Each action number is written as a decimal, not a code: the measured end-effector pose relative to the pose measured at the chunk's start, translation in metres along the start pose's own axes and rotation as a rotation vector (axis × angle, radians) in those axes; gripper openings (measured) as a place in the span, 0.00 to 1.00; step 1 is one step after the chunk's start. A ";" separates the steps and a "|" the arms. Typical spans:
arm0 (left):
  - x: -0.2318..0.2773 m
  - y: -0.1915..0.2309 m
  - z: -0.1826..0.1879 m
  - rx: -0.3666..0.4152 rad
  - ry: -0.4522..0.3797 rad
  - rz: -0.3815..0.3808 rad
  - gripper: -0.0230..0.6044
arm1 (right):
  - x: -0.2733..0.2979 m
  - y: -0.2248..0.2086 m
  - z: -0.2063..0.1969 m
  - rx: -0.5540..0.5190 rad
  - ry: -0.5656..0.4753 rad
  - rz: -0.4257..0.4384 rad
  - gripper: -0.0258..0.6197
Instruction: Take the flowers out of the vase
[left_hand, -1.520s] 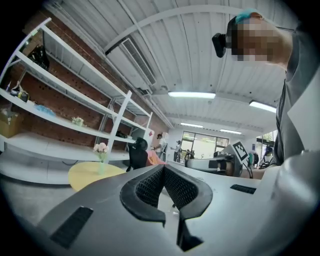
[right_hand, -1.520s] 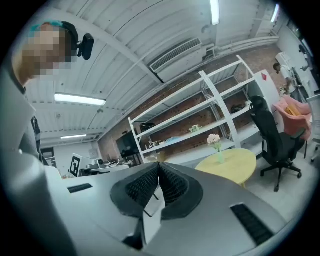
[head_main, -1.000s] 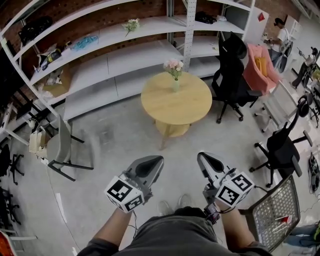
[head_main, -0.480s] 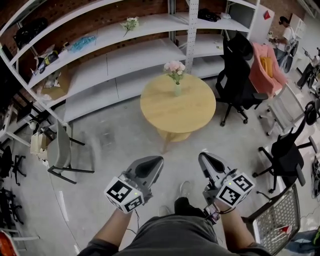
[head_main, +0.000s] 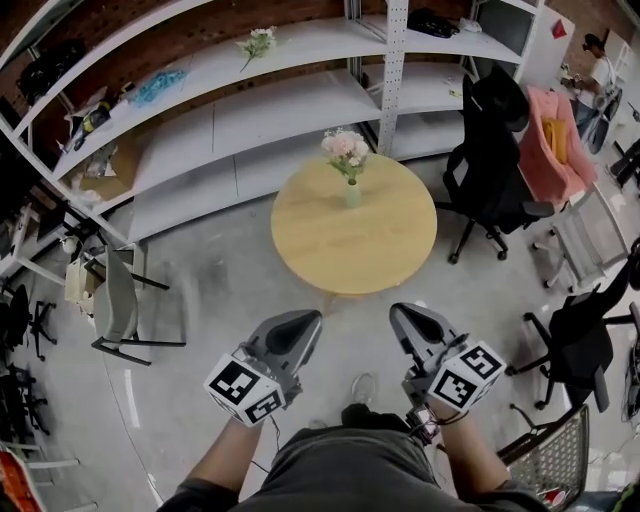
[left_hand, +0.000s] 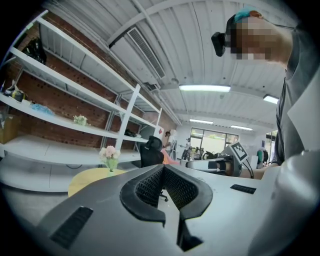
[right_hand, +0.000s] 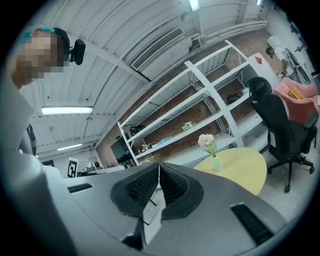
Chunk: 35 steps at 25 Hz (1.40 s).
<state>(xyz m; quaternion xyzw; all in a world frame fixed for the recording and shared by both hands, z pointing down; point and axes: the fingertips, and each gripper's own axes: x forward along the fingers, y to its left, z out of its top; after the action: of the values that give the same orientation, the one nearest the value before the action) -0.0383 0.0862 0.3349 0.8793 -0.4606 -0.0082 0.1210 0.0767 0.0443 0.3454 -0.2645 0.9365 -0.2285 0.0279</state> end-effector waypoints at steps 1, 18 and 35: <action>0.010 0.002 0.001 -0.001 0.000 0.008 0.05 | 0.003 -0.009 0.002 0.001 0.007 0.009 0.07; 0.099 0.050 0.012 -0.001 0.028 0.062 0.05 | 0.048 -0.099 0.034 0.030 0.048 0.042 0.07; 0.227 0.243 -0.024 -0.023 0.103 0.011 0.11 | 0.157 -0.178 0.053 0.053 0.072 -0.134 0.07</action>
<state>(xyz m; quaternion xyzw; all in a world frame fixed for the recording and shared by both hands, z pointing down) -0.1009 -0.2265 0.4337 0.8745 -0.4585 0.0325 0.1545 0.0374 -0.1923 0.3875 -0.3174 0.9108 -0.2636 -0.0139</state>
